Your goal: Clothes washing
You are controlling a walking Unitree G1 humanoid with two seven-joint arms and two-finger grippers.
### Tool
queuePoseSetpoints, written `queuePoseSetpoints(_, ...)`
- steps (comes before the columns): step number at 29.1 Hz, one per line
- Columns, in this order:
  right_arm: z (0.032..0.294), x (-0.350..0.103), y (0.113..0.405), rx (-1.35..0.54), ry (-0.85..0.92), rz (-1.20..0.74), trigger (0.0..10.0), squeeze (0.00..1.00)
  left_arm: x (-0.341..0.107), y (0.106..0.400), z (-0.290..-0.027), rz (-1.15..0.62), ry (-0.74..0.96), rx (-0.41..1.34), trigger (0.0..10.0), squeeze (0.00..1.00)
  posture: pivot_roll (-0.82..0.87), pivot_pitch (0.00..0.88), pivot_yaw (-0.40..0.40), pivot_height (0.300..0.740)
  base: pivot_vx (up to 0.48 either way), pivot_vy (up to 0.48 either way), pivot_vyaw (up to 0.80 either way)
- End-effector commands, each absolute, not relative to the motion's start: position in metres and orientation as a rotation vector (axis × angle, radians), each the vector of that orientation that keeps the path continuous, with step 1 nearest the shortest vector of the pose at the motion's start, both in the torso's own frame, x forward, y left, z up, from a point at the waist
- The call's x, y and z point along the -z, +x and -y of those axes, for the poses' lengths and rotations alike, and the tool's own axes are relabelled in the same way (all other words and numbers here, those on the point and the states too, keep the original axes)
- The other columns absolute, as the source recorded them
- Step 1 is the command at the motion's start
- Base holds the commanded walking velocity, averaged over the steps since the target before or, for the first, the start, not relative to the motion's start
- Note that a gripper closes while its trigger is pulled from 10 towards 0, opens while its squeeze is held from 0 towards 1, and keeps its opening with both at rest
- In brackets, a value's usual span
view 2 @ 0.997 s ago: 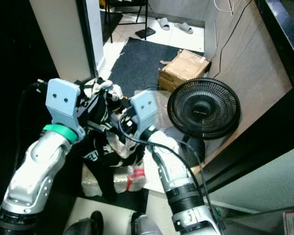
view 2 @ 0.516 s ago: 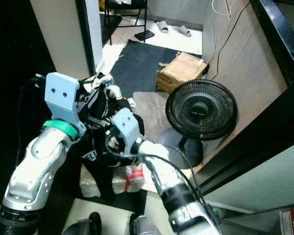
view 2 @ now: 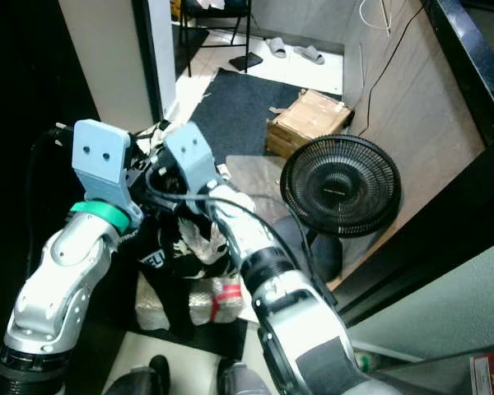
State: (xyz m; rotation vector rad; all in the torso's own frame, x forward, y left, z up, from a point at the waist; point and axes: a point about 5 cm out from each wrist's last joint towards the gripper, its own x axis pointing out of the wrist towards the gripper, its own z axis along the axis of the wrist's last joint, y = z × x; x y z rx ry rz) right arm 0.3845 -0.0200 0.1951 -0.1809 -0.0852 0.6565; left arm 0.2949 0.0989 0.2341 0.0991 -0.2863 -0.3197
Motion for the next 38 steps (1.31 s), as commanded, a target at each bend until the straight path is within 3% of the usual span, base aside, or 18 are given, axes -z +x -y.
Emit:
queuePoseSetpoints(1,0.021,-0.189,0.386,-0.644,-0.166,0.052,10.0,0.00,-0.234,0.291,-0.100,0.282,0.110,0.309,10.0,0.00,0.06,0.152,-0.029,0.740,0.000,0.000,0.00)
queuePoseSetpoints(12,0.010,-0.194,0.389,-0.589,-0.244,0.057,10.0,0.00,-0.233,0.287,-0.106,0.268,0.116,0.272,10.0,0.00,0.09,0.189,-0.045,0.740,0.000,0.000,0.00)
queuePoseSetpoints(13,0.009,-0.195,0.389,-0.583,-0.246,0.060,3.8,0.00,-0.233,0.287,-0.106,0.267,0.115,0.270,10.0,0.00,0.09,0.192,-0.046,0.740,0.000,0.000,0.00)
queuePoseSetpoints(14,0.009,-0.195,0.389,-0.583,-0.246,0.060,3.8,0.00,-0.233,0.287,-0.106,0.267,0.115,0.270,10.0,0.00,0.09,0.192,-0.046,0.740,0.000,0.000,0.00)
queuePoseSetpoints(15,0.007,-0.196,0.389,-0.598,-0.234,0.066,0.0,0.00,-0.233,0.287,-0.107,0.266,0.116,0.264,10.0,0.00,0.09,0.195,-0.045,0.740,0.000,0.000,0.00)
queuePoseSetpoints(38,0.006,-0.200,0.389,-0.622,-0.205,0.094,0.0,0.00,-0.233,0.290,-0.109,0.259,0.117,0.243,10.0,0.00,0.08,0.171,-0.042,0.740,0.000,0.000,0.00)
